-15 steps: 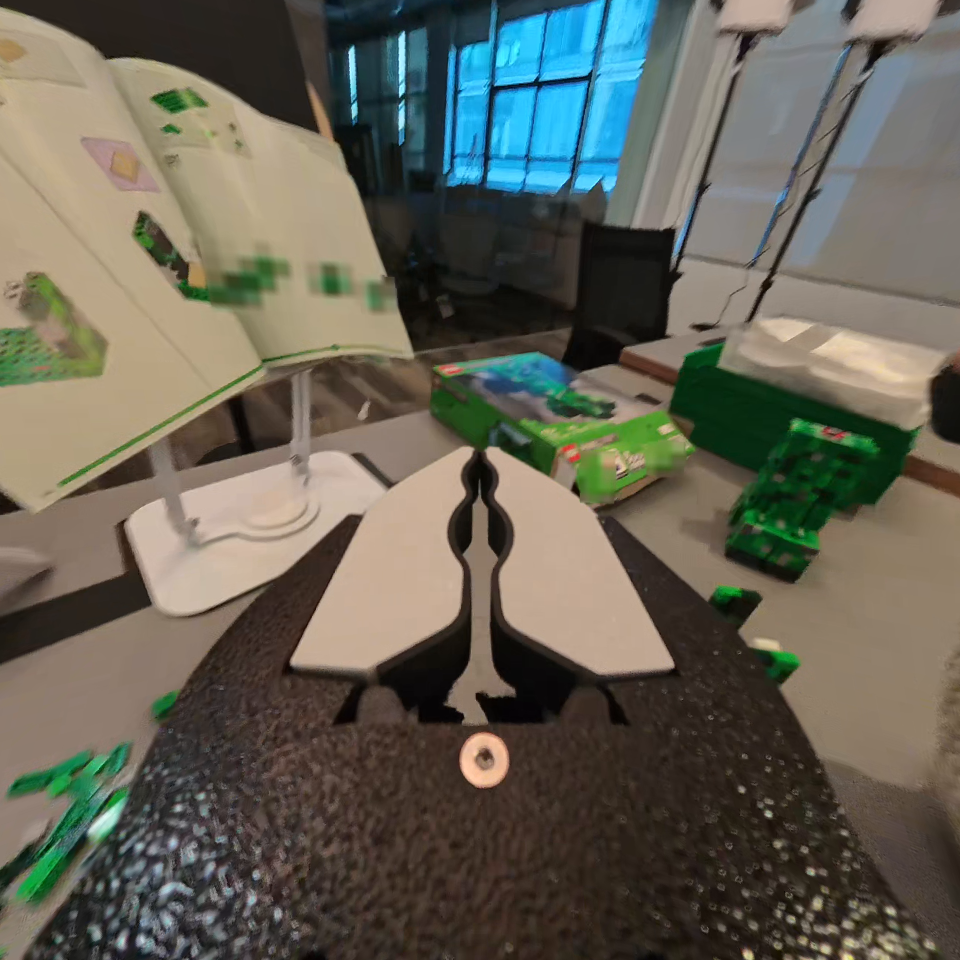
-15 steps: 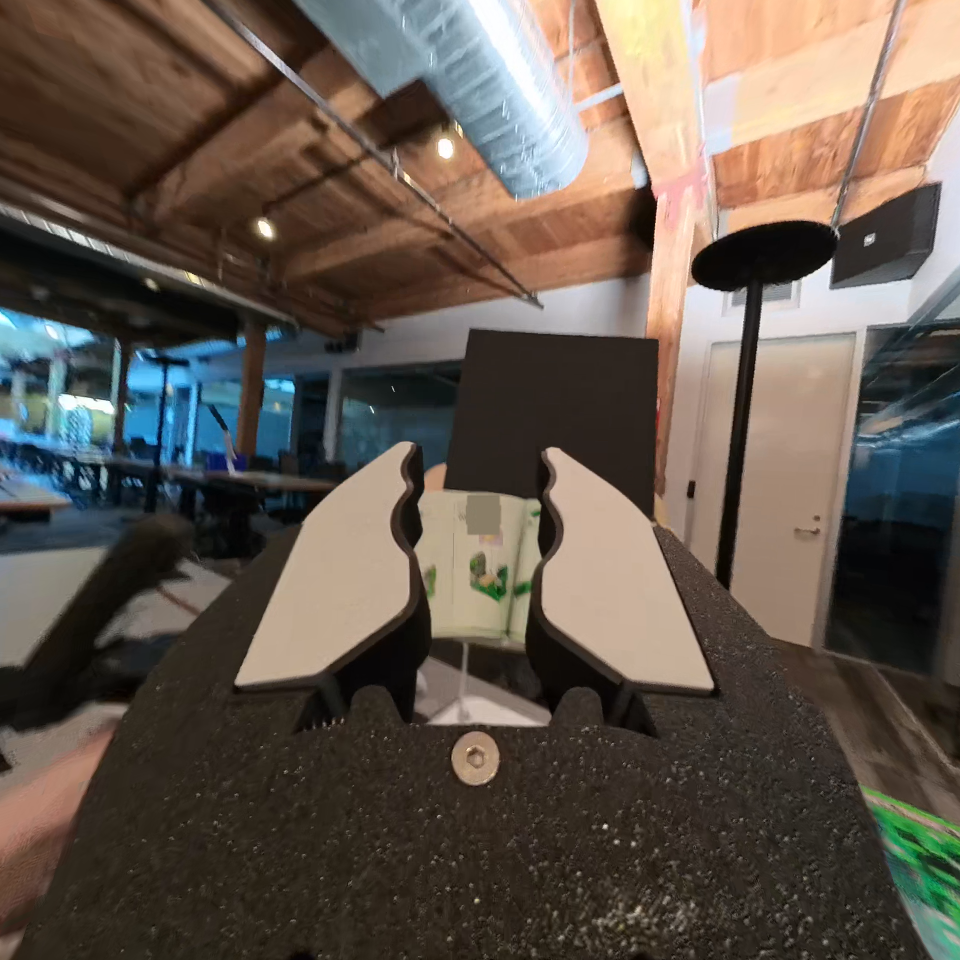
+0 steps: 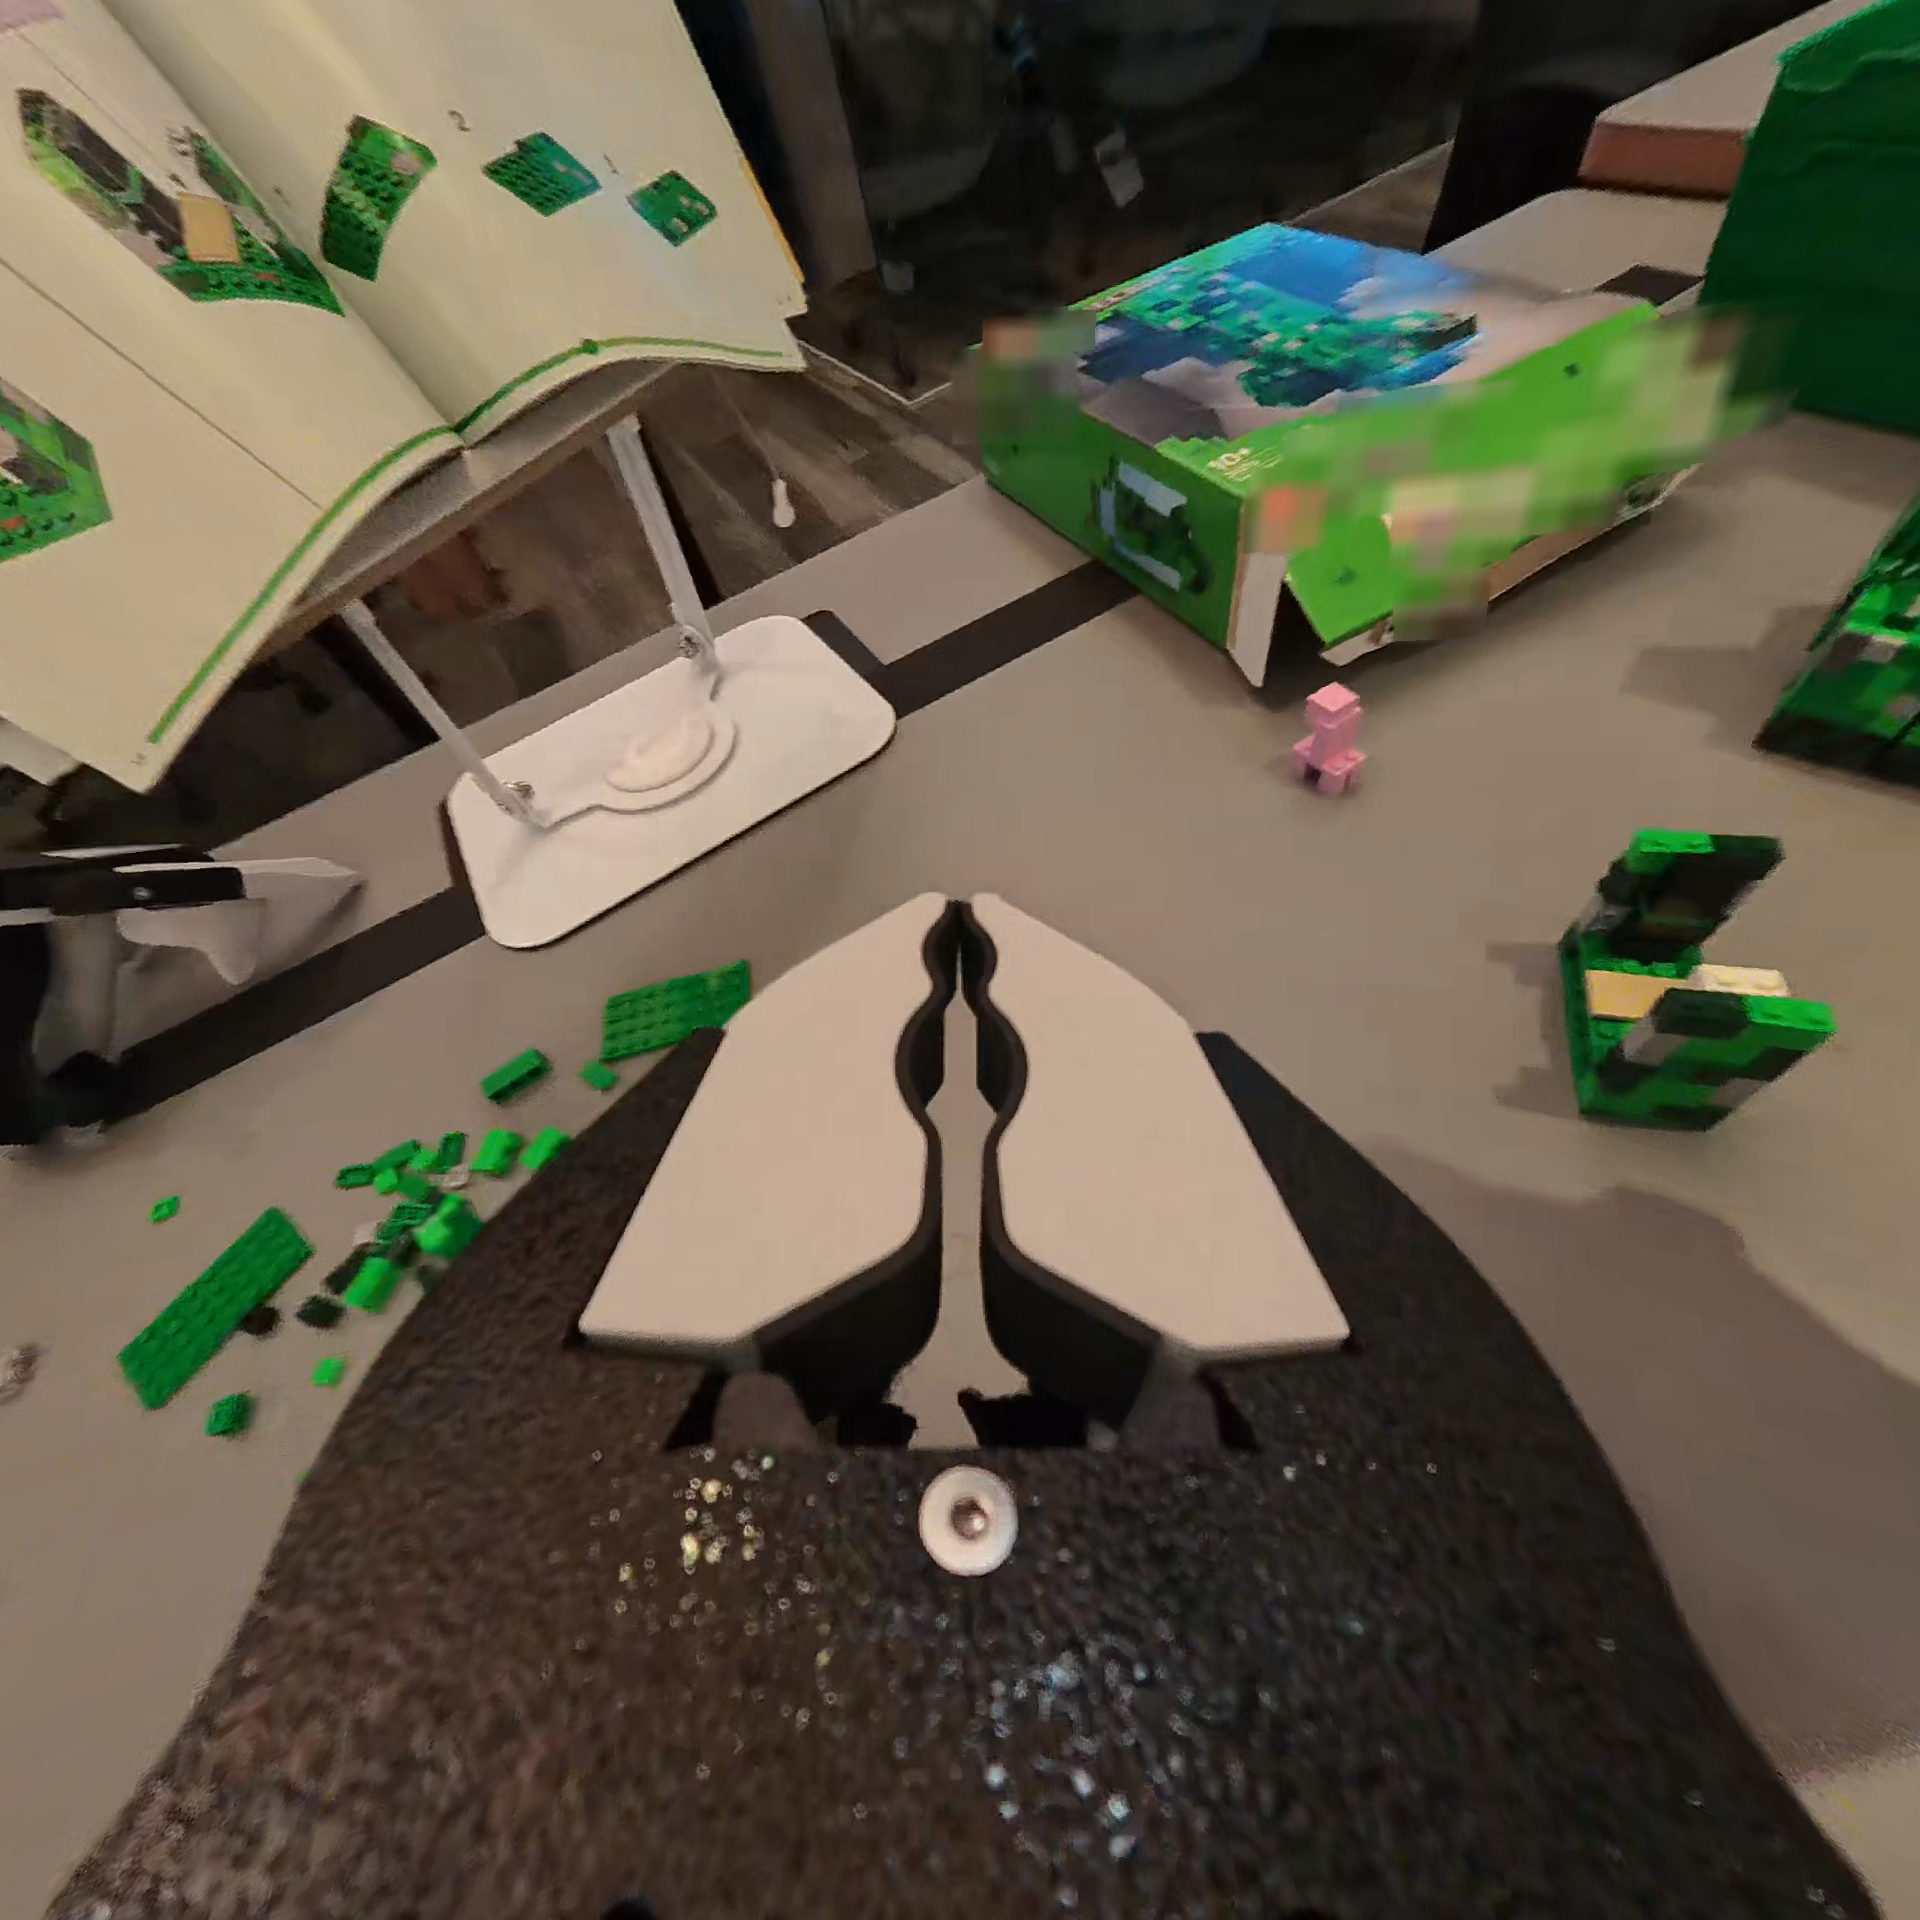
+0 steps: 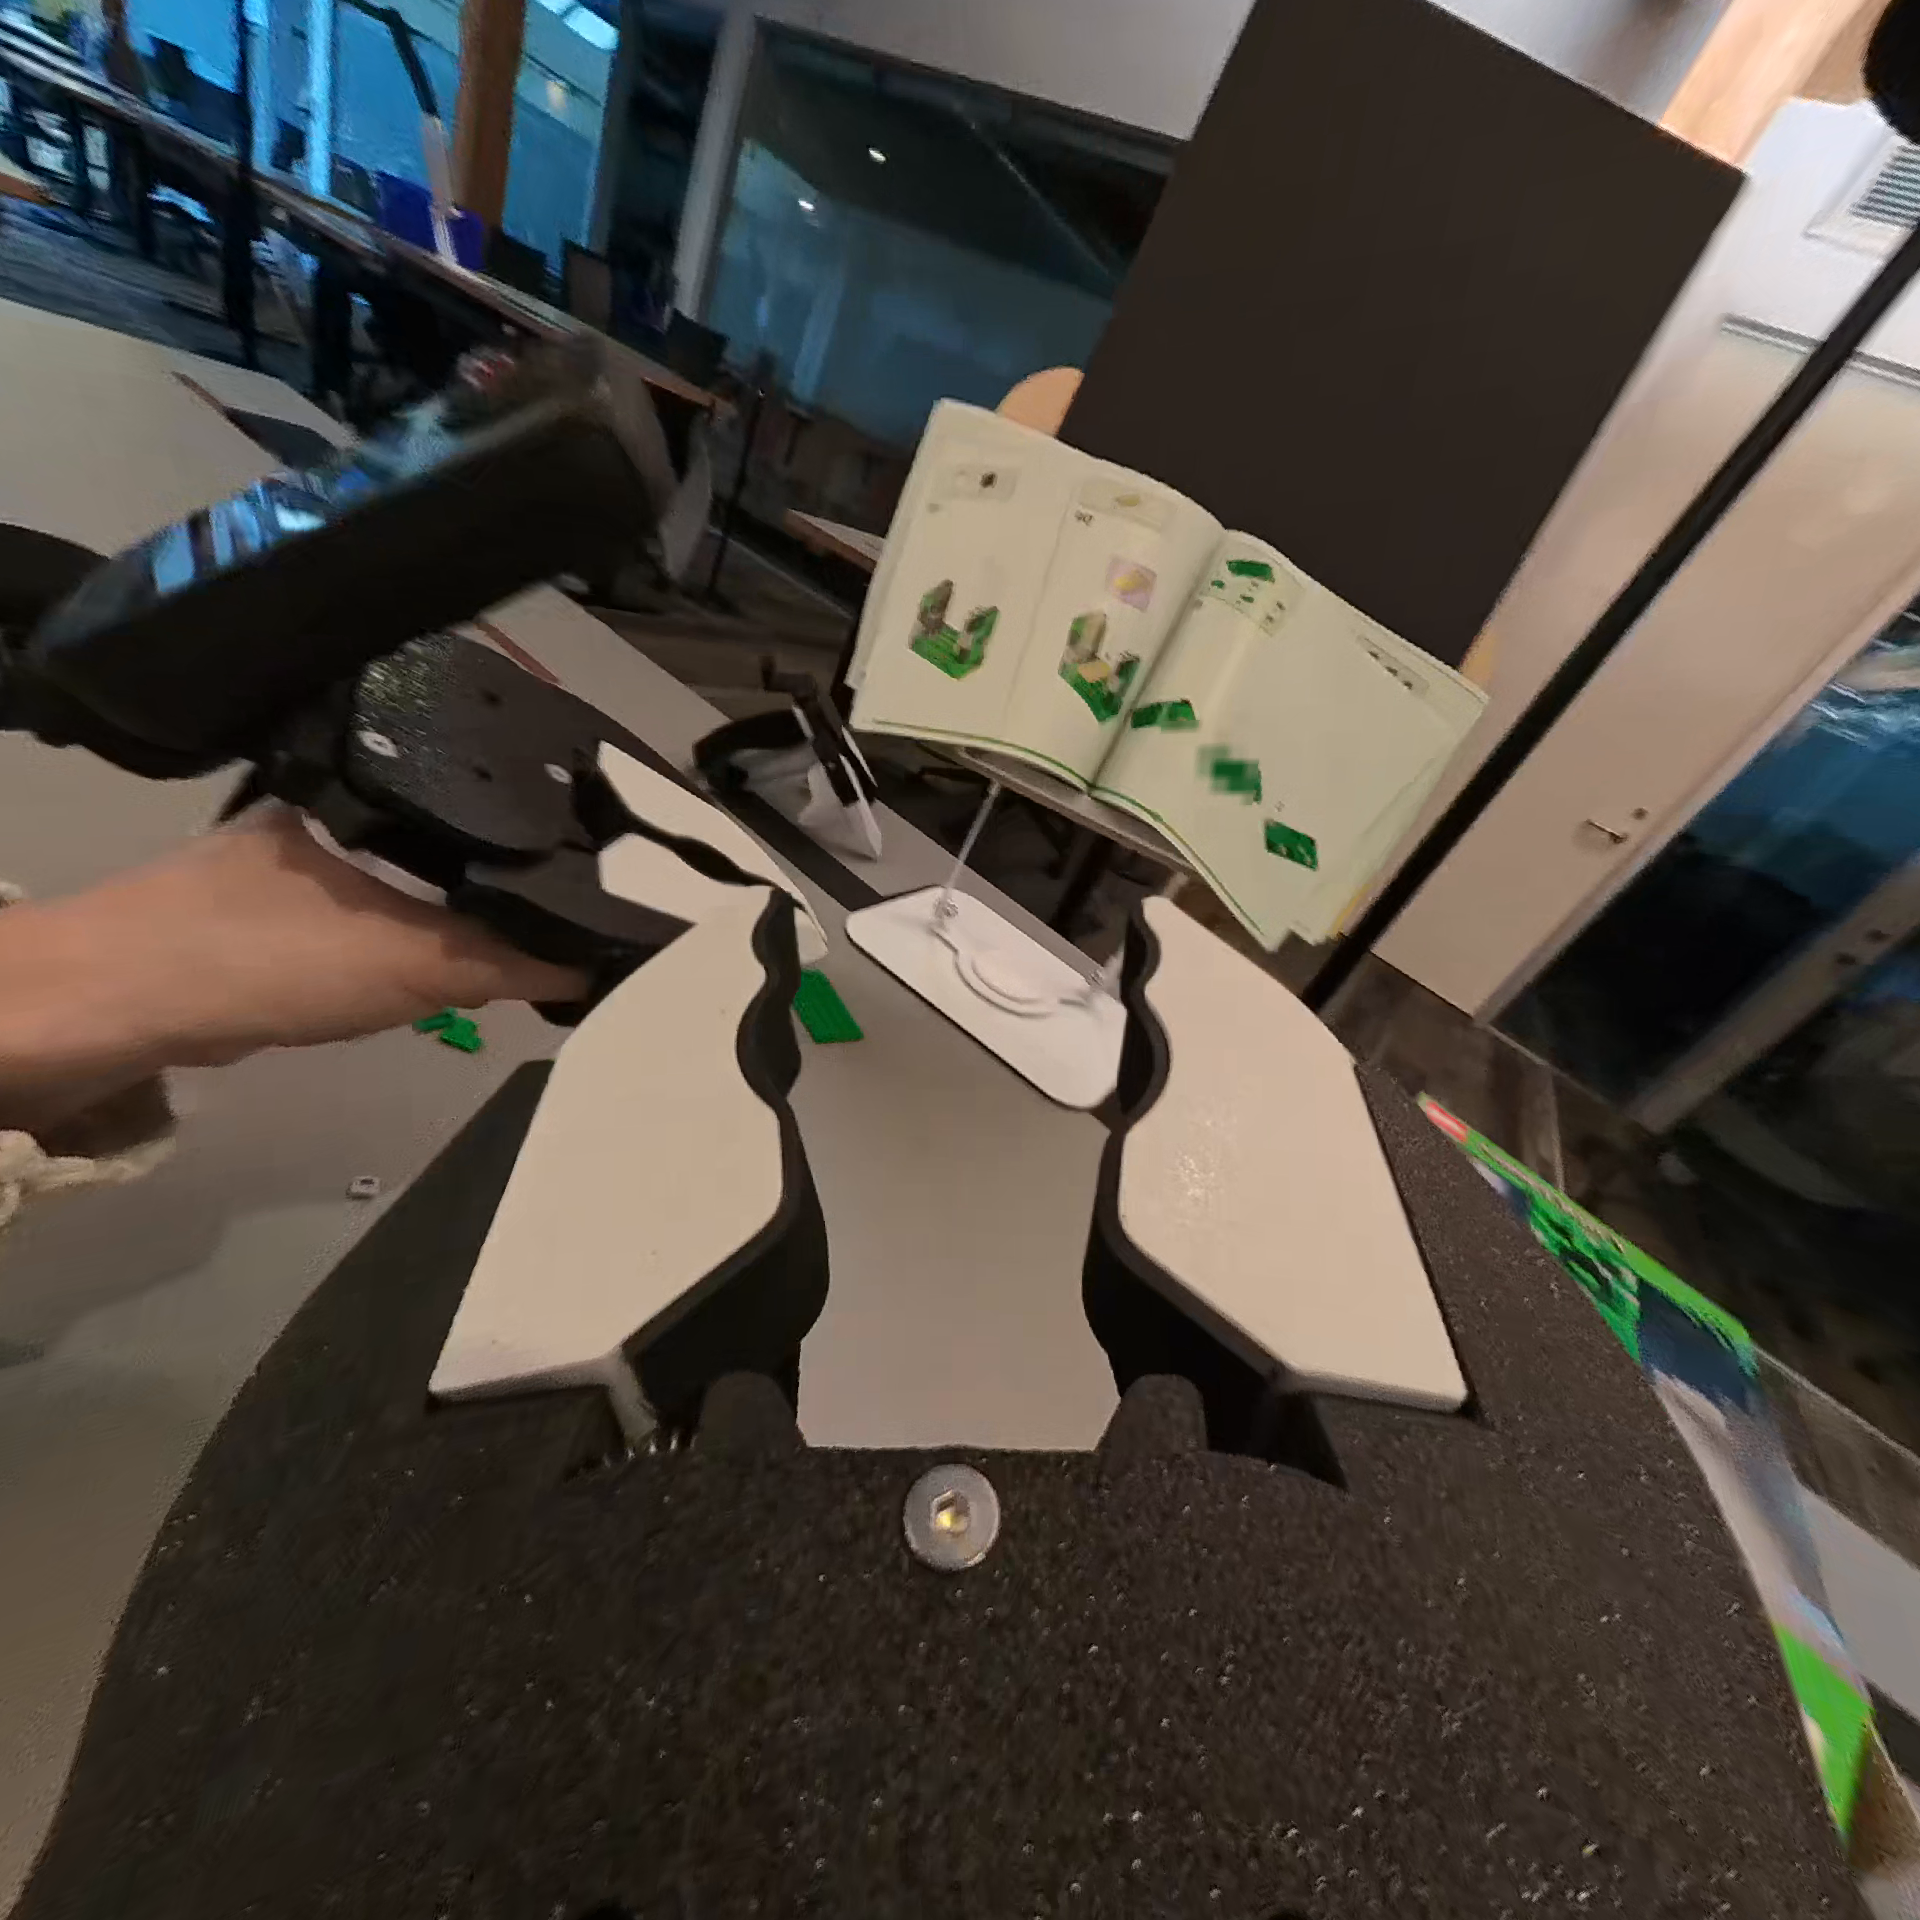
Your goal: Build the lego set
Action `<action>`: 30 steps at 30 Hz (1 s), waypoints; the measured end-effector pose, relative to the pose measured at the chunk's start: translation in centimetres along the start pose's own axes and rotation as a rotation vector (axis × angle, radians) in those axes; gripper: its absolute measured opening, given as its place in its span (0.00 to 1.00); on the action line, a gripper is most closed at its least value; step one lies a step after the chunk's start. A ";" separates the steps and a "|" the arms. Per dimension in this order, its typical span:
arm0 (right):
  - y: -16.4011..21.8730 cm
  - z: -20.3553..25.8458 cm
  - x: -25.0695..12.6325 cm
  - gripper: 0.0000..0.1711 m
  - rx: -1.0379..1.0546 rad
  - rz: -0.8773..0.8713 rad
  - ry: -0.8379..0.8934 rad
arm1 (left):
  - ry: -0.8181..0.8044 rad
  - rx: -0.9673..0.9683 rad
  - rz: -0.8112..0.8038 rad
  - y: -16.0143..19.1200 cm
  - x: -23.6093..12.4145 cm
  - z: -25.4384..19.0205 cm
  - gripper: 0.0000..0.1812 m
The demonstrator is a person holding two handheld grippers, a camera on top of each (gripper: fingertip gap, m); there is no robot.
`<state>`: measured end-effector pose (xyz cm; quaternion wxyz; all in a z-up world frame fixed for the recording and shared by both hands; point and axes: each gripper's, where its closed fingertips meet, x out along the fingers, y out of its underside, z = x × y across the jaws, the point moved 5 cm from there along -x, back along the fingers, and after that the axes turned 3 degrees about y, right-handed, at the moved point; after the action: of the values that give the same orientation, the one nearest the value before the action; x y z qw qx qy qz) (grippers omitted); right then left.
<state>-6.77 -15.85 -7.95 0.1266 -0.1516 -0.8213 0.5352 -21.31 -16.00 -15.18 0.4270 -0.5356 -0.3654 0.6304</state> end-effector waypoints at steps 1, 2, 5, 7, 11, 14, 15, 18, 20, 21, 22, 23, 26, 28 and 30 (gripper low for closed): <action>0.6 -0.3 -0.6 0.34 0.013 0.009 0.030 | -0.002 -0.024 -0.007 0.1 -0.1 -0.2 0.00; 1.2 -0.6 -1.0 0.34 0.034 0.019 0.052 | -0.015 -0.040 -0.010 0.3 -0.3 -0.3 0.00; 3.4 -1.4 -2.1 0.34 0.121 0.071 0.084 | -0.119 -0.084 0.025 1.3 -0.3 0.0 0.00; 4.6 -1.7 -2.6 0.34 0.170 0.097 0.110 | -0.169 -0.112 0.063 2.0 -0.1 0.0 0.00; 6.6 -2.2 -3.1 0.33 0.250 0.134 0.143 | -0.063 -0.185 0.092 2.7 0.2 -1.3 0.22; 7.7 -2.5 -3.0 0.33 0.299 0.154 0.151 | 0.116 -0.288 0.072 2.1 -0.5 -2.8 0.46; 8.1 -2.6 -3.0 0.33 0.309 0.162 0.152 | 0.162 -0.311 0.062 1.7 -1.0 -3.2 0.52; 8.6 -2.9 -2.7 0.34 0.340 0.160 0.137 | 0.173 -0.292 0.065 0.9 -2.2 -3.4 0.59; 8.2 -2.7 -2.6 0.34 0.394 0.114 0.102 | 0.120 -0.272 0.085 1.0 -2.6 -2.8 0.57; 7.6 -2.2 -2.5 0.36 0.424 0.083 0.061 | 0.081 -0.264 0.093 1.1 -2.6 -2.4 0.56; 6.8 -1.6 -2.4 0.37 0.459 0.049 0.013 | 0.033 -0.252 0.109 1.4 -2.4 -1.9 0.54; 5.7 -0.8 -2.4 0.39 0.495 0.009 -0.043 | -0.008 -0.233 0.132 1.8 -2.2 -1.5 0.51; 2.7 1.9 -2.5 0.49 0.543 -0.066 -0.173 | -0.072 -0.141 0.195 2.5 -1.5 -1.1 0.51; 1.4 3.7 -2.3 0.58 0.505 -0.044 -0.205 | -0.124 -0.075 0.233 2.9 -1.1 -0.9 0.55; 0.5 4.9 -2.1 0.66 0.460 0.000 -0.186 | -0.181 -0.002 0.265 3.2 -0.6 -0.8 0.57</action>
<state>-6.60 -20.62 -10.41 0.0815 -0.0689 -0.6860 0.7198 -20.96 -17.74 -18.02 0.3049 -0.5204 -0.3291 0.7266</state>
